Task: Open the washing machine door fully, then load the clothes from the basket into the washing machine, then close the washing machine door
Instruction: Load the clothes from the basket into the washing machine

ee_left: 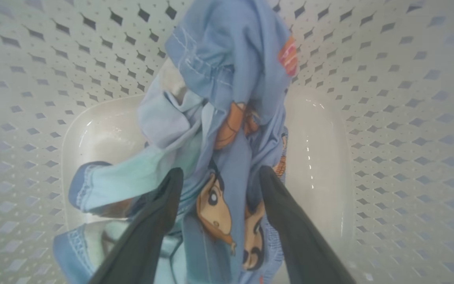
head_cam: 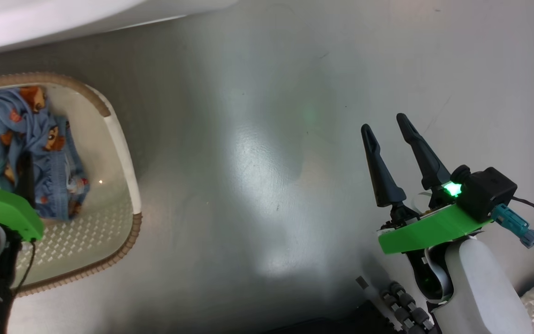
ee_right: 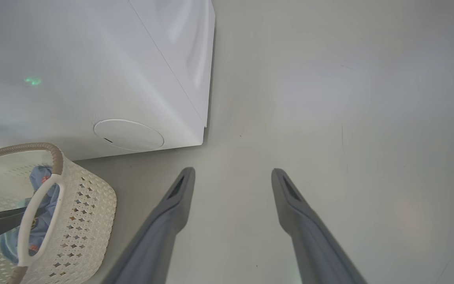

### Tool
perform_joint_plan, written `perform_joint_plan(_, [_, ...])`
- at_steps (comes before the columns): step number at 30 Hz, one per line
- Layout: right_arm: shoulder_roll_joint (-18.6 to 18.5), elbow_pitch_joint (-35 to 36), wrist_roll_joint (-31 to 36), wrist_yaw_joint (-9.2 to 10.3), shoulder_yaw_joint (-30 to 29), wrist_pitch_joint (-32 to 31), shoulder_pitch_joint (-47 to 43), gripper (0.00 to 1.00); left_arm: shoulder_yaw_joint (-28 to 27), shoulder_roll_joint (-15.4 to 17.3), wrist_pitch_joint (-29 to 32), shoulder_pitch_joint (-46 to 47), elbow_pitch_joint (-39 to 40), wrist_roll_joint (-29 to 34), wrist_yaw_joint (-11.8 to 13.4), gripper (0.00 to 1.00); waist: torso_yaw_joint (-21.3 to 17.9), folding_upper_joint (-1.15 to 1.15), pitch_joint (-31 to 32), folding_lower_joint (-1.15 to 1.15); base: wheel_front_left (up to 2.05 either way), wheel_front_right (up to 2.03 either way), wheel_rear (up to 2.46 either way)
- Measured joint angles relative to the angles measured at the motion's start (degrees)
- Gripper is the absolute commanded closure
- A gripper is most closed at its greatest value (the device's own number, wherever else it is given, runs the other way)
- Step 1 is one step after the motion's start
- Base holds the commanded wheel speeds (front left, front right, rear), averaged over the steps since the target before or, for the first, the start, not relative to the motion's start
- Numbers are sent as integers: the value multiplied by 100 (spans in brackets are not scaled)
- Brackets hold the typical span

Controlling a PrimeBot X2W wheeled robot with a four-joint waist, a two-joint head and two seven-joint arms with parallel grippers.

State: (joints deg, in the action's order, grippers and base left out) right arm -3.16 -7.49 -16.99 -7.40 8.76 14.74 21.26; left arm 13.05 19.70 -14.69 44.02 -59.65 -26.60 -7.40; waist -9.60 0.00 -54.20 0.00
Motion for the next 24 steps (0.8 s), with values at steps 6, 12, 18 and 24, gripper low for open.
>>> perform_joint_plan(6, [0,7,-107,0,46,0,-1,0,156,147,0,271,-508,1,0,0,-110,0,-82,0,0,0,0])
perform_joint_plan(12, [1,8,-133,0,93,0,-1,0,323,210,12,599,-828,45,0,0,-204,0,-138,0,0,0,0])
perform_joint_plan(18, [1,9,-141,0,108,0,-1,0,410,105,219,801,-1059,41,0,11,-227,0,-176,0,0,0,0])
perform_joint_plan(24, [2,9,-141,0,110,0,-1,0,449,65,408,805,-1173,-111,0,100,-215,0,-154,0,0,0,0])
